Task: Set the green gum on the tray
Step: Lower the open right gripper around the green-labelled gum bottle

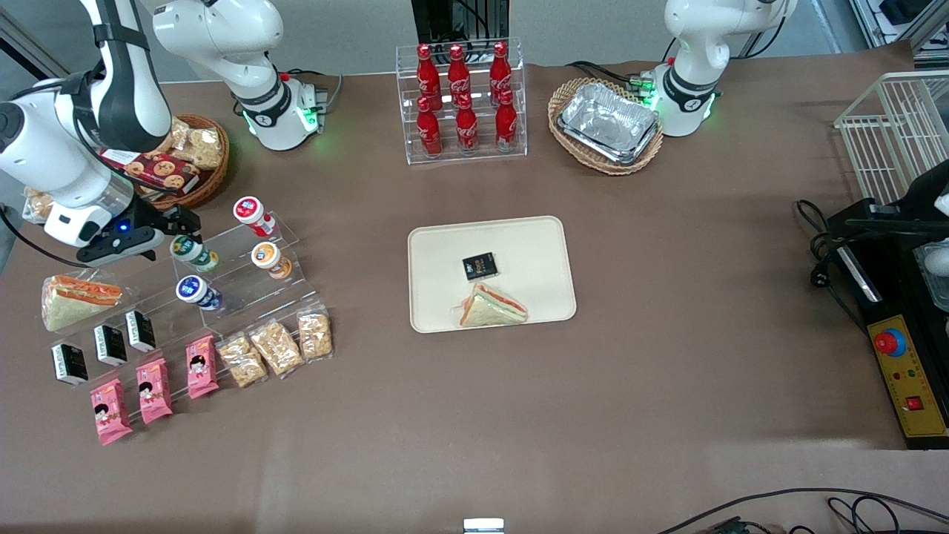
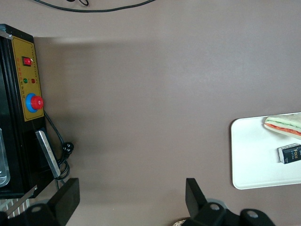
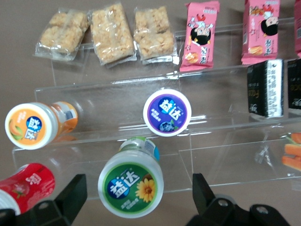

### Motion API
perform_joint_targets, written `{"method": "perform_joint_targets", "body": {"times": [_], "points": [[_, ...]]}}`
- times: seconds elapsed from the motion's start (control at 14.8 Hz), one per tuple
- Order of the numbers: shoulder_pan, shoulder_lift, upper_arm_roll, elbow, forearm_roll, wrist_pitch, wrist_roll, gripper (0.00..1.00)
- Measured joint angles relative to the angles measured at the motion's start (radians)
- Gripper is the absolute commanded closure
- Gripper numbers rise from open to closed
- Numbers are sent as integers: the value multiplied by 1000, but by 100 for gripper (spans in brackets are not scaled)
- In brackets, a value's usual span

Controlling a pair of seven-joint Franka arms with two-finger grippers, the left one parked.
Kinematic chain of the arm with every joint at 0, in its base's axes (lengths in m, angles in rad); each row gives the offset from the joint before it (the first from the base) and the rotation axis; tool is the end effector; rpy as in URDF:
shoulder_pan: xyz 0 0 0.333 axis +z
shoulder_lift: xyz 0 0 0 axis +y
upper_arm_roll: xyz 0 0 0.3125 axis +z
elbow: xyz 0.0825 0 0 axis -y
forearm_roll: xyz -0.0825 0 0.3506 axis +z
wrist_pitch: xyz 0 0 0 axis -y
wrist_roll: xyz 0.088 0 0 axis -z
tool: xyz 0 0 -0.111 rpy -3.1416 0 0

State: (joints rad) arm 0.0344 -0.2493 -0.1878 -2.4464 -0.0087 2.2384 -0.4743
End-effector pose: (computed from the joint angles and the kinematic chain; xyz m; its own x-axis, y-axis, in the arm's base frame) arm 0.4229 -0.0667 0.4084 0.9446 0.3241 0.0510 0.3253 -0.9454 -0.0177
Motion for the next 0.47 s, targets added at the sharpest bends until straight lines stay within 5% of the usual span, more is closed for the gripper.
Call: {"method": "perform_joint_targets", "body": {"times": [0.41, 0.47], "points": [[2, 0, 3, -37, 0, 26, 0, 2], [3, 0, 3, -38, 0, 27, 0, 11]]}}
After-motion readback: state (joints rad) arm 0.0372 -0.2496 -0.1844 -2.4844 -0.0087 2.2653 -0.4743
